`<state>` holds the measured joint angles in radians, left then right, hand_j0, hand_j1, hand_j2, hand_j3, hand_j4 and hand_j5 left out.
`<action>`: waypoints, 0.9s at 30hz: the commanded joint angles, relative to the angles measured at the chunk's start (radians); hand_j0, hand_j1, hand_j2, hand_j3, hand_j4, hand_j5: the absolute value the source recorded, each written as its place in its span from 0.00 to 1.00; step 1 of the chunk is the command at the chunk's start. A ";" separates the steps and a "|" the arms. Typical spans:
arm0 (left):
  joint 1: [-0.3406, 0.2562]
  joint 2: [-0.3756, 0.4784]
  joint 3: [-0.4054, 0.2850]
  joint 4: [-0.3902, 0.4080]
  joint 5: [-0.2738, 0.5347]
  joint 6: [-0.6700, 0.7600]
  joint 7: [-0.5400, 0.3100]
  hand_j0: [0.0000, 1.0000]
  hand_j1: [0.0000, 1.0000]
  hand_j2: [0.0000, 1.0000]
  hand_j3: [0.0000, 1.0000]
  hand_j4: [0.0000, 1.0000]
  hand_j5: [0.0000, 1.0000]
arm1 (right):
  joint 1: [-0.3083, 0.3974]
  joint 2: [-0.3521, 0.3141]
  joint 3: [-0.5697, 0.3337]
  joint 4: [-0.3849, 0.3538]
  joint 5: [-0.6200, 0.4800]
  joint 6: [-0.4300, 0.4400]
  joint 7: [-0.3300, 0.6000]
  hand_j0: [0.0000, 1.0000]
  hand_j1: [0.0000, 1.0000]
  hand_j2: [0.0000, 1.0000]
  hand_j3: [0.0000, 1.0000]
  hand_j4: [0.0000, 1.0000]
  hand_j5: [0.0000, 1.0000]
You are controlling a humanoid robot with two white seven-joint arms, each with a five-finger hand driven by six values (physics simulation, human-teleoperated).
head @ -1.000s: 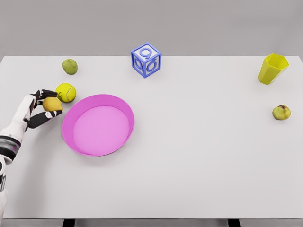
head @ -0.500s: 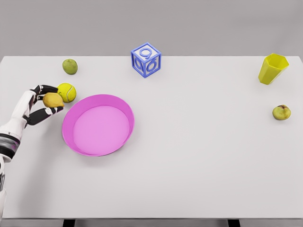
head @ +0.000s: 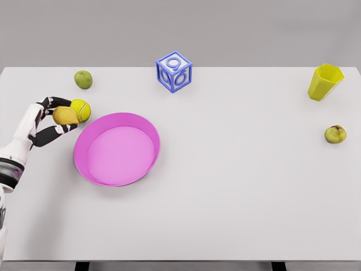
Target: Put the lemon on the plate with left arm
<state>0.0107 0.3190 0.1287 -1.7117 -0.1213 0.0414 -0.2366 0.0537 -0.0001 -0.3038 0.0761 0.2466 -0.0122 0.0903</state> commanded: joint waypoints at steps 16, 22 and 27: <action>0.017 -0.031 -0.044 -0.066 0.000 -0.008 -0.001 0.55 0.55 0.55 0.55 0.55 0.55 | 0.000 0.000 0.000 0.001 0.000 0.000 0.000 1.00 1.00 1.00 1.00 1.00 1.00; 0.029 -0.044 -0.080 -0.088 -0.001 -0.011 -0.001 0.55 0.55 0.55 0.55 0.55 0.55 | 0.000 0.000 0.000 0.001 0.000 0.000 0.000 1.00 1.00 1.00 1.00 1.00 1.00; 0.031 -0.046 -0.109 -0.088 -0.003 -0.012 -0.001 0.55 0.55 0.55 0.55 0.55 0.55 | 0.000 0.000 0.000 0.001 0.000 0.000 0.000 1.00 1.00 1.00 1.00 1.00 1.00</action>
<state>0.0414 0.2739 0.0315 -1.7972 -0.1271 0.0295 -0.2381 0.0537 -0.0001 -0.3038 0.0761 0.2468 -0.0122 0.0903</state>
